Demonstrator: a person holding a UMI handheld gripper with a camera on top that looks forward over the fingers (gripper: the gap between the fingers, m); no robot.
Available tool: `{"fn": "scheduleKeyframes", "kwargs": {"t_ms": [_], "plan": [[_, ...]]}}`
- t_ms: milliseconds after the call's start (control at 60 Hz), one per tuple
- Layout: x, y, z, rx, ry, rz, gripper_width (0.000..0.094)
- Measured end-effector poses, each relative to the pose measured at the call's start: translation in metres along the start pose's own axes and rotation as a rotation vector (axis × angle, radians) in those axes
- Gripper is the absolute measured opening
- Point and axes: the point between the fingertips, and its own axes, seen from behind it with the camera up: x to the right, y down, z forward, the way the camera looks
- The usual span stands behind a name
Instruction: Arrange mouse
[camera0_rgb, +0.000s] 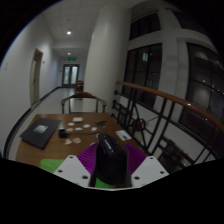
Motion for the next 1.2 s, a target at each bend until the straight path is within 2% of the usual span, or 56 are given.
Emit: {"fn": "scheduleKeyframes", "kwargs": {"t_ms": [100,217,383,433,633,667,733,800,833,900,1000,1100,1200], "plan": [[-0.068,0.032,-0.028,-0.045,-0.074,-0.044,0.0404],[-0.128,0.097,-0.036,-0.147,-0.174,-0.103,0.0402],[-0.158,0.163,-0.017,-0.259,-0.181,-0.131,0.0412],[-0.158,0.161,-0.018,-0.226,-0.164,-0.109,0.0404],[-0.159,0.158,-0.015,-0.213,-0.155,-0.109,0.0414],[-0.157,0.16,-0.015,-0.222,-0.146,-0.105,0.0513],[-0.155,0.164,-0.018,-0.248,-0.119,-0.081,0.0651],[-0.155,0.16,-0.028,-0.257,-0.117,-0.072,0.0871],[-0.157,0.154,-0.035,-0.244,-0.128,-0.072,0.0832],[-0.16,0.138,-0.069,-0.207,-0.137,-0.061,0.0848],[-0.154,0.121,-0.122,-0.174,-0.096,-0.064,0.0845],[-0.146,0.123,-0.177,-0.162,-0.056,-0.047,0.0846],[-0.153,0.133,-0.219,-0.142,-0.062,-0.028,0.0845]]}}
